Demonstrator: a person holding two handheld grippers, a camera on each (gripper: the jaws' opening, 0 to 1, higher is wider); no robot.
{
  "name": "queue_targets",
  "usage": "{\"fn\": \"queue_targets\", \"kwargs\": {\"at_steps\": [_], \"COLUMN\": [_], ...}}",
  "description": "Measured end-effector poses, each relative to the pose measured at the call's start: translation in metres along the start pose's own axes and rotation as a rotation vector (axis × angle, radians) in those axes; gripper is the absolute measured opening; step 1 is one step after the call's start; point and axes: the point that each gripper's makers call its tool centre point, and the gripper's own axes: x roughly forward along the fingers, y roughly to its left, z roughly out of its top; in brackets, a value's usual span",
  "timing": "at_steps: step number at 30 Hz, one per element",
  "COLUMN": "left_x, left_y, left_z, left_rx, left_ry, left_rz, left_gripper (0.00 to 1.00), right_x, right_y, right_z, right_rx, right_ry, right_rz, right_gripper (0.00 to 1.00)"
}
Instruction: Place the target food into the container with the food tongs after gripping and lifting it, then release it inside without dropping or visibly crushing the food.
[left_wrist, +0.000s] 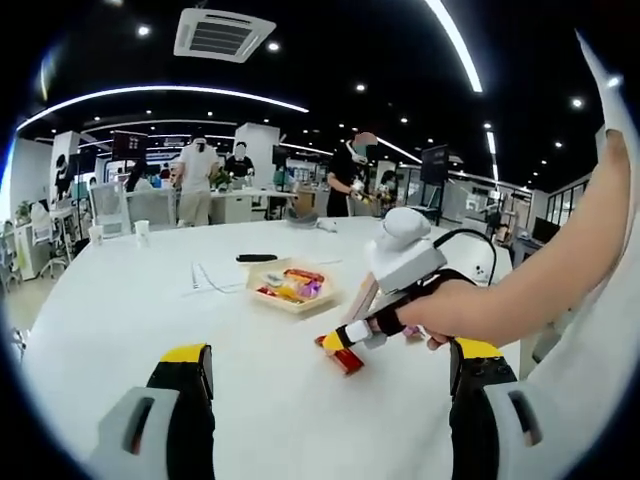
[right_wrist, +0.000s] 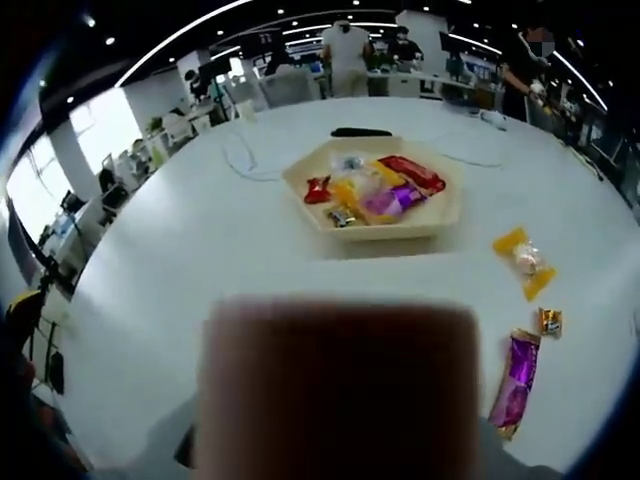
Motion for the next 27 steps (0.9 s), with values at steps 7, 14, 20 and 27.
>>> {"fn": "queue_targets", "kwargs": {"at_steps": [7,14,20,27], "left_x": [0.002,0.007,0.006,0.008], "left_y": [0.002,-0.006,-0.008,-0.008], "left_z": [0.001,0.001,-0.004,-0.008], "left_rx": [-0.015,-0.017,-0.015,-0.019], "left_ry": [-0.009,-0.012,0.0,0.009], "left_rz": [-0.004,-0.016,-0.014,-0.016], "left_gripper": [0.99,0.99,0.99,0.99], "right_x": [-0.006,-0.006,-0.003,-0.005], "right_y": [-0.005,-0.007,-0.018,-0.016], "right_z": [-0.007,-0.008,-0.006,-0.008], "right_rx": [-0.037,-0.072,-0.091,-0.111], "right_ry": [0.008,0.007,-0.005,-0.018], "right_rz": [-0.016,-0.015,-0.02,0.075], "right_gripper": [0.27,0.27,0.26,0.26]}}
